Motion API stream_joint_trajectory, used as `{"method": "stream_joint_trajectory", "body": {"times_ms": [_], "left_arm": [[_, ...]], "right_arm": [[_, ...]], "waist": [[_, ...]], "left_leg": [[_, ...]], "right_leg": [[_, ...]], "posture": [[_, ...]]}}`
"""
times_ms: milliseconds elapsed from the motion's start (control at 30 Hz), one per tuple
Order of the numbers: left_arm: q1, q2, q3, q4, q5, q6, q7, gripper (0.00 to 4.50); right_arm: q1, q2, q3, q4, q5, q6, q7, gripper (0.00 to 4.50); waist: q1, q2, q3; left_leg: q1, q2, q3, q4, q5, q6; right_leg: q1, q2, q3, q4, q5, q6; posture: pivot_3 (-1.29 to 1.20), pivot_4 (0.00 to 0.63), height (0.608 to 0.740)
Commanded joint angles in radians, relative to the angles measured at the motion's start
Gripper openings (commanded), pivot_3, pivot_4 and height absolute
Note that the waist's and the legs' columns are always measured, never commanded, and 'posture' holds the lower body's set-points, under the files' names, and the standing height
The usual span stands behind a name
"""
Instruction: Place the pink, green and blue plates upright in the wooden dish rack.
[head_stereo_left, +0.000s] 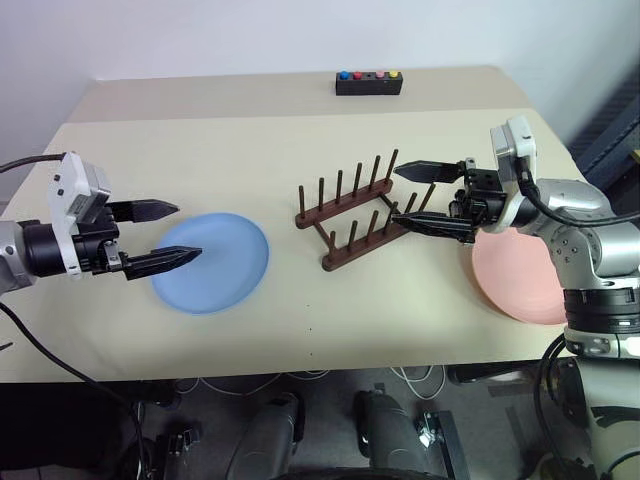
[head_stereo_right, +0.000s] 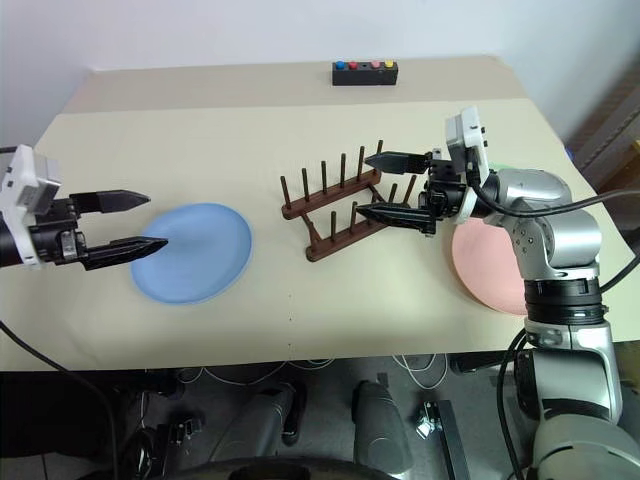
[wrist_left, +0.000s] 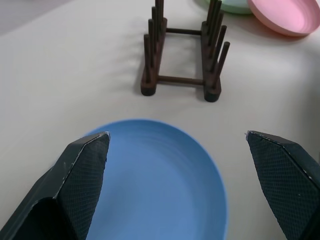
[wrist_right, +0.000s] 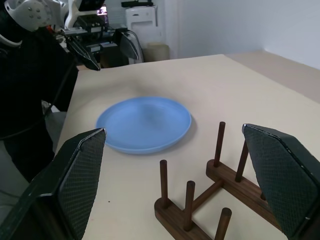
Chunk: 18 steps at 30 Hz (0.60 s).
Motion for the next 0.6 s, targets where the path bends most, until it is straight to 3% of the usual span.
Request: {"method": "stream_joint_trajectory", "body": {"times_ms": [33,267,600], "left_arm": [[-0.048,0.009,-0.03,0.027,0.045,-0.073,-0.002,4.5],[-0.172,0.033,-0.123,0.083,0.085,-0.089,-0.034,4.5],[-0.299,-0.048,-0.272,0.127,0.109,-0.094,-0.049,4.5]], "right_arm": [[0.003,0.02,-0.028,-0.047,-0.003,-0.054,-0.037,4.46],[0.055,0.049,-0.043,-0.112,0.017,-0.065,-0.108,4.46],[0.1,0.057,-0.072,-0.187,0.034,-0.065,-0.18,4.46]], "waist": [[0.0,0.0,0.0],[-0.001,0.0,0.0],[-0.001,0.0,0.0]], "left_leg": [[0.0,0.0,0.0,0.0,0.0,0.0],[0.0,0.0,0.0,0.0,0.0,0.0],[0.0,0.0,0.0,0.0,0.0,0.0]], "right_leg": [[0.0,0.0,0.0,0.0,0.0,0.0],[0.0,0.0,0.0,0.0,0.0,0.0],[0.0,0.0,0.0,0.001,0.0,0.0]], "posture": [[0.0,0.15,0.74],[0.0,0.15,0.74],[0.0,0.15,0.74]]}}
